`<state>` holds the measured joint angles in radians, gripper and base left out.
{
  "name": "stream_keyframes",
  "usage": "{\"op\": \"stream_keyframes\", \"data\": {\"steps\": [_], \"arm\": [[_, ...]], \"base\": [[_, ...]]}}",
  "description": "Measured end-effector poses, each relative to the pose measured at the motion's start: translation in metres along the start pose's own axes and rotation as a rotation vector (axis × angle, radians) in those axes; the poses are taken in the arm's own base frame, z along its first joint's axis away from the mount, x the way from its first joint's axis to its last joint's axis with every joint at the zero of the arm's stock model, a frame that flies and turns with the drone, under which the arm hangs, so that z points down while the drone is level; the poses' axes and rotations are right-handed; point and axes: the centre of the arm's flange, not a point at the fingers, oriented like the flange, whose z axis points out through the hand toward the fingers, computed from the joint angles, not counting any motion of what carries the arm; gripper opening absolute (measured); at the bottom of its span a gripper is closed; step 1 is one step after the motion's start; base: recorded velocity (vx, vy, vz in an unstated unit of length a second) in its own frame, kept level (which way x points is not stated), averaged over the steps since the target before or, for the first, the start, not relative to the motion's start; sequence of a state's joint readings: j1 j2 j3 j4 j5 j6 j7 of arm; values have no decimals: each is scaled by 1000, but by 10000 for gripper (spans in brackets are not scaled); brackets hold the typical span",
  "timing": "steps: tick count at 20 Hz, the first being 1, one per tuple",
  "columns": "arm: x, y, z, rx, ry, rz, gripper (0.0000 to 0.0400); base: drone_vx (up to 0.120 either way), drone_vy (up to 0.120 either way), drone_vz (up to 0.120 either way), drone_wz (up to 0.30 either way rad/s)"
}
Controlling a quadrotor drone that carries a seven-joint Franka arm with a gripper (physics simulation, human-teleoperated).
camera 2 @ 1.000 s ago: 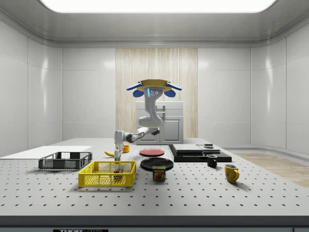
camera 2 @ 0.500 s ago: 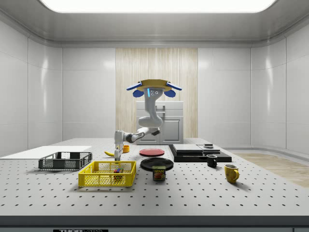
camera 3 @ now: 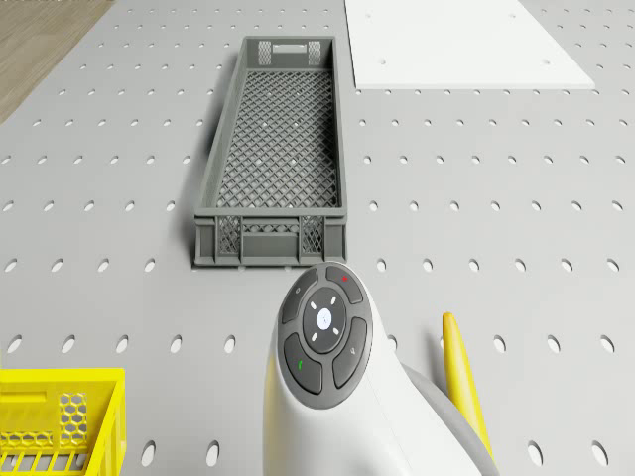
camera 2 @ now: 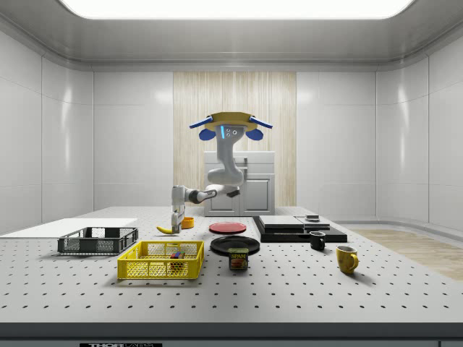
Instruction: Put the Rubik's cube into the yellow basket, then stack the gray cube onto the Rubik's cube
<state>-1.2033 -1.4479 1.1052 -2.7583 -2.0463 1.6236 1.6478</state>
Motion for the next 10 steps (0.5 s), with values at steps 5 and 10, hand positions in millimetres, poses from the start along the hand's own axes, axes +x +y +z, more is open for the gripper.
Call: {"op": "stream_keyframes", "data": {"steps": [5,10], "arm": [[0,0,-5,0,0,0,250],[0,0,-6,0,0,0,250]], "base": [[-120,120,80,0],[-120,120,40,0]]}}
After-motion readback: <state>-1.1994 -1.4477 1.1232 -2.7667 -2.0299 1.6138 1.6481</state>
